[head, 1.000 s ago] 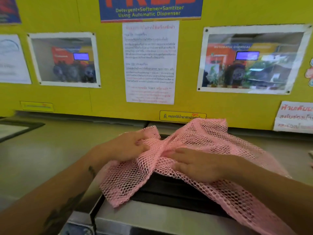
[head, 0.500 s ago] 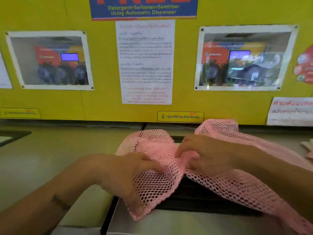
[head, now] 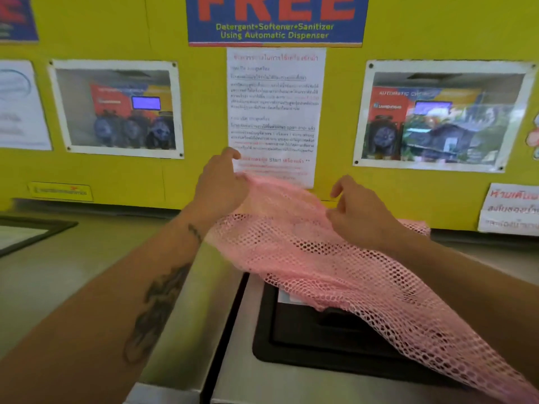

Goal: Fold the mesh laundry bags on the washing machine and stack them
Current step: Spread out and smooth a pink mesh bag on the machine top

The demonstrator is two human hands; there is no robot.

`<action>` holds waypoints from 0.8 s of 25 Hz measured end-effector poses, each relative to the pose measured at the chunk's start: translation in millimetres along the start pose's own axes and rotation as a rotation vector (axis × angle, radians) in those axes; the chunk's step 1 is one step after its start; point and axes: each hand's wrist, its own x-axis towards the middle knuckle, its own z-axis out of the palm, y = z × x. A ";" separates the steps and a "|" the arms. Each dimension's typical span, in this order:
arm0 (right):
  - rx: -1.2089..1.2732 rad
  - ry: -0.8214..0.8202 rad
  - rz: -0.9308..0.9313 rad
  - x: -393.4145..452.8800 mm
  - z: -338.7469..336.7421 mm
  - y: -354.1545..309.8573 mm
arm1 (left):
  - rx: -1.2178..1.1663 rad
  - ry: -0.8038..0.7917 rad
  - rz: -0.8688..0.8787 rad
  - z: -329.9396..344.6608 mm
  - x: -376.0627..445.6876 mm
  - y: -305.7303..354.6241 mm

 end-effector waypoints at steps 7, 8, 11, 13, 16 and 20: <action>-0.272 -0.704 -0.178 -68.8 18.2 -25.5 | 0.306 -0.623 0.204 19.2 -49.3 17.7; -0.298 -0.650 -0.202 -68.8 18.1 -27.0 | 0.353 -0.775 0.194 18.1 -54.6 18.7; -0.185 -0.538 -0.250 -60.9 11.4 -32.0 | 0.427 -0.961 0.186 20.4 -57.6 11.8; -0.049 -0.543 -0.205 -51.9 0.2 -31.1 | 0.425 -0.900 0.207 26.0 -52.3 2.0; -0.100 -0.343 -0.164 -44.8 -9.2 -22.9 | 0.289 -0.662 0.147 18.7 -41.5 -2.0; -0.216 -0.204 -0.355 -68.5 -3.8 -30.7 | 0.117 -0.615 0.201 -4.9 -45.1 13.3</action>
